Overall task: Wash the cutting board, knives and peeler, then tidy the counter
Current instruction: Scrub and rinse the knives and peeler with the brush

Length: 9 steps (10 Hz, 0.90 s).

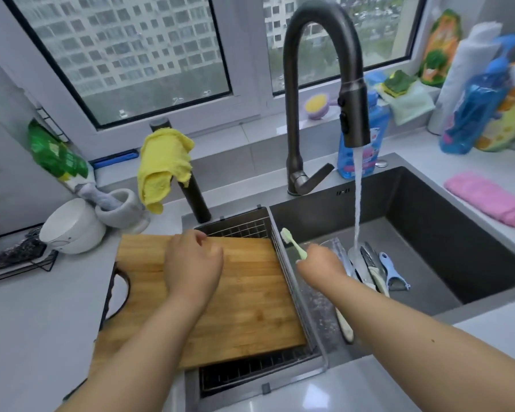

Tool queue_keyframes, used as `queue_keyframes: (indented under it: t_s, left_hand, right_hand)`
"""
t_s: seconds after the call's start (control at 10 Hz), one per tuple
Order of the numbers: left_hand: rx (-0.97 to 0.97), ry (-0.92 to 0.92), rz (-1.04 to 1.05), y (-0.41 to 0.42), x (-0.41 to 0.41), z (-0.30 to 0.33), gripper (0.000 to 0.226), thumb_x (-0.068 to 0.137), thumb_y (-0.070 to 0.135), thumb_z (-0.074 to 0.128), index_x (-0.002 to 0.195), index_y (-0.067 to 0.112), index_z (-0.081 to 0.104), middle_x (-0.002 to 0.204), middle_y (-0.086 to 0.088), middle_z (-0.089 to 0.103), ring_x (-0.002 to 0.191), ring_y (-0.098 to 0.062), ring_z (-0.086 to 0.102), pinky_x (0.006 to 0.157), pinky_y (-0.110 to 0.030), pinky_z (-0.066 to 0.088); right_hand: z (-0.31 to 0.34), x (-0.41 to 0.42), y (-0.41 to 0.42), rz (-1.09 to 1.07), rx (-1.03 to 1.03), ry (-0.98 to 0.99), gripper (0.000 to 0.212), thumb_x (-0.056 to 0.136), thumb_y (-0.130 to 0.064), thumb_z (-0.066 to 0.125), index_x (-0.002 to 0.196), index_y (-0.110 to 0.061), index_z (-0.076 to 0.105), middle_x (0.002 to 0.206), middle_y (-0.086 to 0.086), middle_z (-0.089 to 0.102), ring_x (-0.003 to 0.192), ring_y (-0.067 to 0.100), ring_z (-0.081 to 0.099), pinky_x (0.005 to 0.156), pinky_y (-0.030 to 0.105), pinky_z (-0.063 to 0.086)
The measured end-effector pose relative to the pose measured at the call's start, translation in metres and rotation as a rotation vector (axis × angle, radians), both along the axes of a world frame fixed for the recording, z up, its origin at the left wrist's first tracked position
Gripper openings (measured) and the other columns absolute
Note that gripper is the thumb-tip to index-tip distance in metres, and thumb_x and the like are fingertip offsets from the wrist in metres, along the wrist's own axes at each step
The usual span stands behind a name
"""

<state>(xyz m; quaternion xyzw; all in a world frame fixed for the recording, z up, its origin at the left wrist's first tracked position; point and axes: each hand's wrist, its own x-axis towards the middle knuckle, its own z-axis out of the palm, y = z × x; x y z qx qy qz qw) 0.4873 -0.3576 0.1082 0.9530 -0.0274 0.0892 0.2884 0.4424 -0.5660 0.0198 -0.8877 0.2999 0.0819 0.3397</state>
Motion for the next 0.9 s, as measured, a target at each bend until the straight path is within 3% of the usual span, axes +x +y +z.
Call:
queue_keyframes:
  t_s: [0.1,0.2,0.3,0.4,0.5,0.6,0.7,0.8,0.9]
  left_hand:
    - [-0.097,0.22,-0.229,-0.067,-0.024,-0.012,0.006,0.087,0.024,0.057,0.09,0.022,0.061,0.082,0.005,0.062,0.078,-0.015,0.06,0.07,-0.036,0.055]
    - [-0.106,0.444,-0.345,-0.126,-0.036,-0.036,0.009,0.088,0.023,0.055,0.085,0.019,0.063,0.078,0.003,0.064,0.077,-0.018,0.062,0.071,-0.036,0.054]
    - [-0.093,0.586,-0.395,-0.178,-0.043,-0.063,0.013,0.082,0.022,0.052,0.078,0.017,0.063,0.074,0.003,0.066,0.078,-0.022,0.065,0.075,-0.039,0.056]
    - [-0.101,0.689,-0.383,-0.223,-0.042,-0.092,0.014,0.075,0.022,0.047,0.067,0.017,0.057,0.071,-0.003,0.067,0.075,-0.027,0.067,0.074,-0.043,0.058]
    - [-0.134,0.754,-0.335,-0.254,-0.036,-0.12,0.013,0.072,0.022,0.045,0.065,0.017,0.053,0.078,-0.015,0.066,0.073,-0.03,0.065,0.075,-0.05,0.056]
    - [-0.141,0.794,-0.231,-0.271,-0.032,-0.155,0.018,0.084,0.018,0.049,0.067,0.024,0.047,0.099,-0.017,0.069,0.093,-0.034,0.069,0.081,-0.047,0.058]
    - [-0.103,0.869,-0.083,-0.271,-0.037,-0.189,0.012,0.083,0.018,0.054,0.071,0.021,0.051,0.101,-0.017,0.07,0.093,-0.033,0.069,0.081,-0.045,0.058]
    - [0.013,0.921,-0.061,-0.272,-0.046,-0.2,0.011,0.09,0.014,0.054,0.085,0.009,0.062,0.097,-0.015,0.068,0.089,-0.029,0.066,0.078,-0.031,0.055]
    - [0.074,0.98,0.007,-0.268,-0.048,-0.221,0.012,0.093,0.017,0.056,0.09,0.007,0.062,0.104,-0.012,0.068,0.094,-0.026,0.065,0.08,-0.03,0.053]
  right_hand:
    - [-0.001,-0.015,-0.031,0.026,0.023,0.038,0.019,0.094,-0.025,0.053,0.103,-0.009,0.057,0.081,0.004,0.054,0.059,0.016,0.049,0.045,0.024,0.03]
    - [-0.009,-0.029,-0.066,0.047,0.077,0.126,0.013,0.091,-0.023,0.053,0.09,-0.01,0.055,0.077,0.005,0.053,0.062,0.022,0.053,0.048,0.024,0.038]
    - [-0.022,-0.044,-0.109,0.038,0.102,0.228,0.011,0.088,-0.013,0.049,0.078,-0.012,0.048,0.087,0.009,0.056,0.064,0.024,0.055,0.053,0.025,0.043]
    - [-0.045,-0.056,-0.159,-0.008,0.125,0.307,0.008,0.086,-0.003,0.047,0.084,-0.01,0.049,0.083,0.007,0.046,0.078,0.026,0.059,0.062,0.027,0.044]
    - [-0.067,-0.057,-0.203,-0.053,0.092,0.363,0.003,0.085,-0.011,0.05,0.085,-0.01,0.053,0.087,0.009,0.056,0.084,0.028,0.059,0.06,0.025,0.041]
    - [-0.074,-0.055,-0.232,-0.086,0.159,0.351,0.023,0.088,-0.013,0.052,0.066,-0.013,0.044,0.092,0.011,0.054,0.082,0.025,0.049,0.07,0.025,0.04]
    - [-0.084,-0.048,-0.244,-0.076,0.228,0.361,0.018,0.089,-0.013,0.052,0.072,-0.013,0.048,0.095,0.011,0.052,0.085,0.024,0.047,0.074,0.026,0.04]
    - [-0.1,-0.044,-0.241,-0.041,0.222,0.391,0.011,0.086,-0.017,0.052,0.098,-0.016,0.052,0.092,0.01,0.059,0.074,0.026,0.055,0.057,0.024,0.041]
    - [-0.112,-0.043,-0.24,-0.016,0.221,0.418,0.026,0.086,-0.021,0.053,0.111,-0.015,0.055,0.095,0.013,0.065,0.073,0.028,0.063,0.053,0.024,0.041]
